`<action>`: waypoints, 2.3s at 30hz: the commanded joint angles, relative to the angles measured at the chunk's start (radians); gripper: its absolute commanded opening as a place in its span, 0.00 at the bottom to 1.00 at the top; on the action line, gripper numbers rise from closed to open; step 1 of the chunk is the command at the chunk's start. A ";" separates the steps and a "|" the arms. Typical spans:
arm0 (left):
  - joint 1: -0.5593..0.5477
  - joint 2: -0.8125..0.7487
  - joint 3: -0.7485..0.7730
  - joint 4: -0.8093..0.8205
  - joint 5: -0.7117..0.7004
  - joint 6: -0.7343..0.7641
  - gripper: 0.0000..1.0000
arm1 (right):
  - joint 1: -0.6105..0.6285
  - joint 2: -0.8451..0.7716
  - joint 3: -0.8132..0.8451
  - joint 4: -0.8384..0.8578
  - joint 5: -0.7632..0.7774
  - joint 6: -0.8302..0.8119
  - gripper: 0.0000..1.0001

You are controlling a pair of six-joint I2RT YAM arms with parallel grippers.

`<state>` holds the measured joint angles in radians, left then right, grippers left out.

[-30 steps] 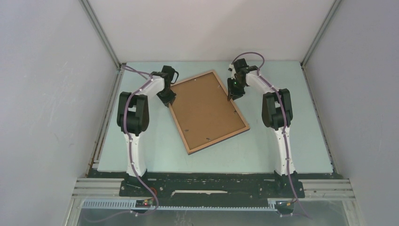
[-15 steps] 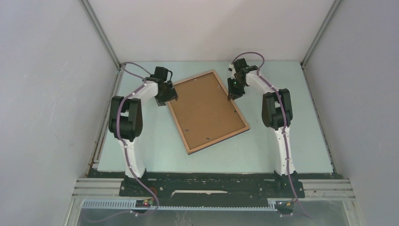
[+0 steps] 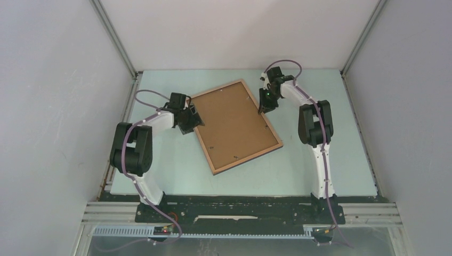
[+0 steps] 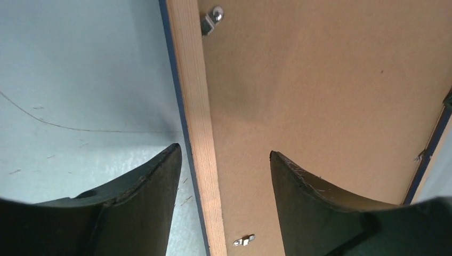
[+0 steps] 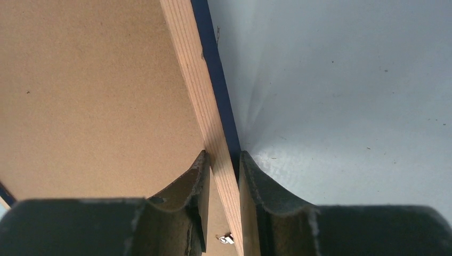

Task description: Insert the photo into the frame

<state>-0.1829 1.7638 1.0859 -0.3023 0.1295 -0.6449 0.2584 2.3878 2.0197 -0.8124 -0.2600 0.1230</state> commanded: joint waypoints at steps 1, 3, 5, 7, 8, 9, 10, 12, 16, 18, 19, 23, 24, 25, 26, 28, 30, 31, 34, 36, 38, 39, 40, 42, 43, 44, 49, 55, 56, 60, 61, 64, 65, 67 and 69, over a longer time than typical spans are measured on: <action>-0.028 0.005 -0.031 0.084 0.061 -0.025 0.70 | -0.026 -0.017 -0.047 -0.005 0.050 0.026 0.09; -0.037 0.034 -0.011 0.075 0.069 -0.016 0.70 | -0.033 -0.015 -0.047 -0.005 0.048 0.033 0.07; -0.038 0.069 0.035 0.053 0.072 -0.005 0.69 | -0.040 -0.015 -0.050 -0.005 0.040 0.042 0.04; -0.039 0.095 0.086 0.040 0.064 0.005 0.68 | -0.047 -0.020 -0.062 -0.003 0.030 0.047 0.01; -0.039 0.111 0.114 0.032 0.057 0.011 0.68 | -0.049 -0.025 -0.078 0.008 0.015 0.046 0.00; -0.037 0.135 0.151 0.020 0.050 0.019 0.69 | -0.051 -0.038 -0.095 0.021 0.000 0.041 0.00; -0.037 0.154 0.190 0.008 0.047 0.026 0.71 | -0.055 -0.045 -0.113 0.034 -0.013 0.040 0.00; -0.035 0.212 0.281 -0.025 0.058 0.044 0.74 | -0.059 -0.054 -0.120 0.032 -0.018 0.044 0.00; -0.035 0.281 0.448 -0.153 0.002 0.099 0.83 | -0.061 -0.073 -0.133 0.025 -0.004 0.040 0.00; -0.036 0.255 0.441 -0.203 -0.068 0.090 0.86 | -0.064 -0.082 -0.144 0.032 -0.003 0.040 0.00; -0.035 0.230 0.421 -0.238 -0.098 0.045 0.86 | -0.068 -0.085 -0.146 0.034 -0.006 0.040 0.00; -0.045 0.098 0.252 -0.322 -0.076 -0.152 0.87 | -0.074 -0.077 -0.141 0.037 -0.016 0.041 0.00; -0.057 0.052 0.194 -0.314 -0.078 -0.192 0.87 | -0.073 -0.074 -0.137 0.033 -0.015 0.041 0.00; -0.074 0.007 0.139 -0.304 -0.099 -0.229 0.87 | -0.072 -0.072 -0.136 0.031 -0.015 0.038 0.00; -0.096 -0.038 0.091 -0.295 -0.121 -0.284 0.86 | -0.070 -0.072 -0.136 0.030 -0.015 0.037 0.00; -0.131 -0.093 0.013 -0.281 -0.126 -0.376 0.84 | -0.067 -0.072 -0.135 0.029 -0.007 0.034 0.00; -0.148 -0.106 -0.040 -0.269 -0.085 -0.470 0.80 | -0.063 -0.073 -0.134 0.026 0.000 0.029 0.00; -0.151 -0.098 -0.054 -0.267 -0.058 -0.509 0.78 | -0.062 -0.073 -0.133 0.025 0.003 0.028 0.00; -0.156 -0.050 -0.053 -0.279 -0.006 -0.579 0.73 | -0.058 -0.073 -0.133 0.024 0.008 0.024 0.00; -0.165 -0.019 -0.032 -0.306 -0.001 -0.602 0.72 | -0.056 -0.072 -0.130 0.023 0.008 0.023 0.00; -0.176 0.003 -0.010 -0.329 -0.006 -0.619 0.74 | -0.055 -0.070 -0.127 0.022 0.007 0.021 0.00; -0.179 0.013 0.000 -0.332 -0.011 -0.624 0.74 | -0.054 -0.071 -0.128 0.022 0.007 0.020 0.00; -0.181 0.021 0.008 -0.339 -0.017 -0.635 0.75 | -0.054 -0.072 -0.127 0.021 0.007 0.018 0.00; -0.182 0.033 0.021 -0.343 -0.028 -0.655 0.77 | -0.053 -0.073 -0.126 0.021 0.006 0.016 0.00; -0.182 0.037 0.024 -0.343 -0.031 -0.664 0.78 | -0.052 -0.073 -0.127 0.022 0.006 0.015 0.00; -0.184 0.041 0.027 -0.342 -0.036 -0.672 0.79 | -0.051 -0.073 -0.125 0.023 0.003 0.016 0.00; -0.198 0.046 0.061 -0.445 -0.124 -0.748 0.78 | -0.049 -0.070 -0.123 0.018 0.006 0.014 0.00; -0.220 0.074 0.095 -0.473 -0.185 -0.818 0.75 | -0.050 -0.070 -0.123 0.018 0.005 0.012 0.00; -0.222 0.083 0.105 -0.480 -0.187 -0.820 0.75 | -0.048 -0.069 -0.122 0.018 0.004 0.012 0.00; -0.231 0.112 0.136 -0.510 -0.193 -0.820 0.73 | -0.050 -0.068 -0.121 0.017 0.001 0.009 0.00; -0.232 0.114 0.136 -0.511 -0.196 -0.818 0.72 | -0.049 -0.068 -0.121 0.017 -0.001 0.008 0.00; -0.236 0.114 0.128 -0.514 -0.211 -0.809 0.69 | -0.050 -0.068 -0.121 0.016 -0.003 0.007 0.00; -0.236 0.115 0.129 -0.516 -0.217 -0.794 0.66 | -0.050 -0.068 -0.121 0.016 -0.004 0.006 0.00; -0.239 0.114 0.134 -0.531 -0.239 -0.767 0.59 | -0.048 -0.068 -0.121 0.016 -0.004 0.006 0.00; -0.239 0.108 0.125 -0.532 -0.255 -0.736 0.48 | -0.048 -0.068 -0.121 0.015 -0.003 0.005 0.00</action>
<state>-0.4122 1.8477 1.2022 -0.7830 -0.0288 -1.4097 0.2035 2.3299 1.9045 -0.7319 -0.2916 0.1368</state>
